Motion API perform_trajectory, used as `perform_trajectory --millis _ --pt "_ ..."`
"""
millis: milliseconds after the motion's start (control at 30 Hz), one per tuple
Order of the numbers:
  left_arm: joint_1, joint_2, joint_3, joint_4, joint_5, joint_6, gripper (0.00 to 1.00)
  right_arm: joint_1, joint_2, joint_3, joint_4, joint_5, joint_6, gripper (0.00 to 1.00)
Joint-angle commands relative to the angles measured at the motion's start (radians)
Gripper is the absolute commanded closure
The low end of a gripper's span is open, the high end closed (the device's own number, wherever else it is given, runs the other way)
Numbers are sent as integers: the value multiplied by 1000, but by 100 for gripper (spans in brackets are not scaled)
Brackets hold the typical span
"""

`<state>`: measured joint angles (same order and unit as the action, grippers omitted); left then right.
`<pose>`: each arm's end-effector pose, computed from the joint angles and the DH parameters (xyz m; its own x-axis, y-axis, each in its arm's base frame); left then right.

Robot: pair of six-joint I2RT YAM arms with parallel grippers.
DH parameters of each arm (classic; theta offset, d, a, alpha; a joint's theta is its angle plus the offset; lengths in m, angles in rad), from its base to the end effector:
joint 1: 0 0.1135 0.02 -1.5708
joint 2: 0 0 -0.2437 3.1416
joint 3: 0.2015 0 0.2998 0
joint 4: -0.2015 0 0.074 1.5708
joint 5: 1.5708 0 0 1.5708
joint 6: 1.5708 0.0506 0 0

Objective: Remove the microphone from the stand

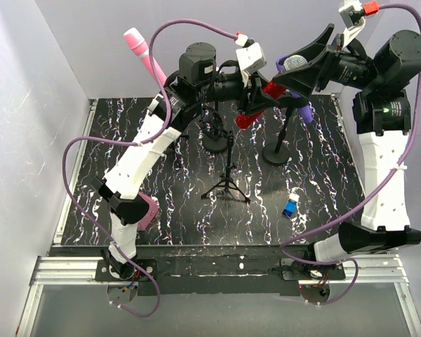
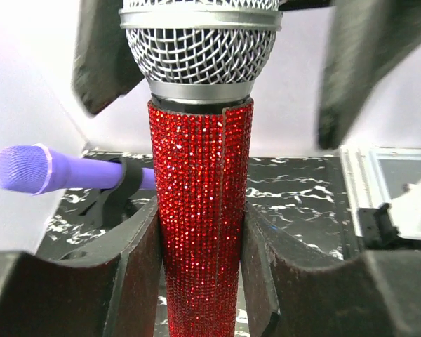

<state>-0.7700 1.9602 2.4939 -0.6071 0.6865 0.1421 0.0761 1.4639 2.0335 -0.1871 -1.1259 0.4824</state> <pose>0.2991 -0.3347 0.5317 0.0884 0.0668 -0.9938 0.9897 0.1068 0.0952 0.2935 0.0682 0.6005 -0.0729 0.1947 -0.9782 -0.9413 0.3106 0.1319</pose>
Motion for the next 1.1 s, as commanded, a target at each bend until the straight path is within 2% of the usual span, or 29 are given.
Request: perform_trajectory --millis 0,167,300,367,433,567,633,700,800,867,933,1067 --pt "-6 -67 16 7 -203 80 100 -19 -48 62 12 78 5 16" --pt "-6 -154 -10 1 -439 317 100 -30 -102 27 -66 93 -60 14" --pt "-6 -277 -156 67 -672 552 100 -42 -148 -103 -101 101 -79 13" --pt "-5 -329 -245 142 -858 646 100 -44 -158 -140 -109 106 -85 12" --pt "8 -354 -282 159 -962 697 100 -44 -154 -151 -106 104 -87 12" --pt "70 -397 -319 84 -1019 706 100 -44 -113 -127 -116 91 -99 11" --pt "90 -411 -355 131 -1138 761 100 -44 -90 -102 -146 83 -119 12" --pt "127 -390 -330 173 -1292 807 100 -44 -79 -98 -176 77 -152 12" --pt "245 -316 -183 -1 -1415 734 100 -44 -71 -111 -198 72 -177 14" --pt "340 -287 -153 -112 -1467 662 100 -44 -62 -108 -195 58 -182 14" --pt "463 -309 -202 -209 -1428 576 100 -44 -50 -87 -195 46 -185 14" --pt "694 -379 -395 -345 -1314 380 100 -44 -28 -38 -253 41 -224 15"
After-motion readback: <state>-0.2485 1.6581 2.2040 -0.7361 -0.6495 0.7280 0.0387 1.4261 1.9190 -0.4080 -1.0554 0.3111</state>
